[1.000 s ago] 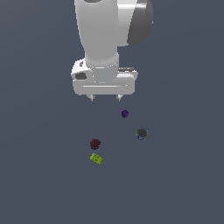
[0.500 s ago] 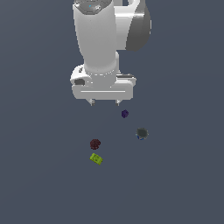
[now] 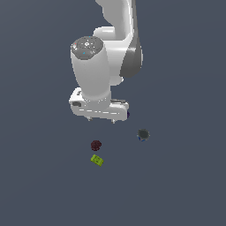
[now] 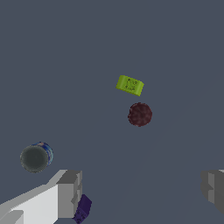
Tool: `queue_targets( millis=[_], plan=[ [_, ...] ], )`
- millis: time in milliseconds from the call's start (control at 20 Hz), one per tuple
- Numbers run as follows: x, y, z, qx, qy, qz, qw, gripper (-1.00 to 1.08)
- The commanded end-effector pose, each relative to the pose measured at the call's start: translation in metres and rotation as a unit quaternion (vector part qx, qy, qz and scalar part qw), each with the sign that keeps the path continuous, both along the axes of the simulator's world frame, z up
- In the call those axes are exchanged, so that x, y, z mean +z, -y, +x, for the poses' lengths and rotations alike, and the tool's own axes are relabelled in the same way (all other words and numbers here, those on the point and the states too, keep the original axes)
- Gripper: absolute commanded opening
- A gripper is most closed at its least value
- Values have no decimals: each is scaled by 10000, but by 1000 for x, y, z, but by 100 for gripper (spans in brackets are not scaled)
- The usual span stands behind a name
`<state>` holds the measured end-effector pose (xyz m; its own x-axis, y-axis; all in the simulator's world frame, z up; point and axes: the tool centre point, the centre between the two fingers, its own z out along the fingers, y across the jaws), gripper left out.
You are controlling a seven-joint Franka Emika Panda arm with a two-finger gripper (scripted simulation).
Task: Pick up a designated object from a clutter of objects.
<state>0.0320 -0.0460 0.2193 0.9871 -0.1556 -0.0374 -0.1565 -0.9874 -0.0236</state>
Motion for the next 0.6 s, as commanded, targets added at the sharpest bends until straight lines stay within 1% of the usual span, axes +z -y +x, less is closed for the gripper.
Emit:
queue_targets(
  millis=[0, 300, 550],
  plan=[
    [-25, 8, 8, -231, 24, -16, 9997, 100],
    [-84, 26, 21, -750, 85, -77, 9971, 100],
    [-117, 38, 25, -1039, 121, -125, 9944, 100]
  ],
)
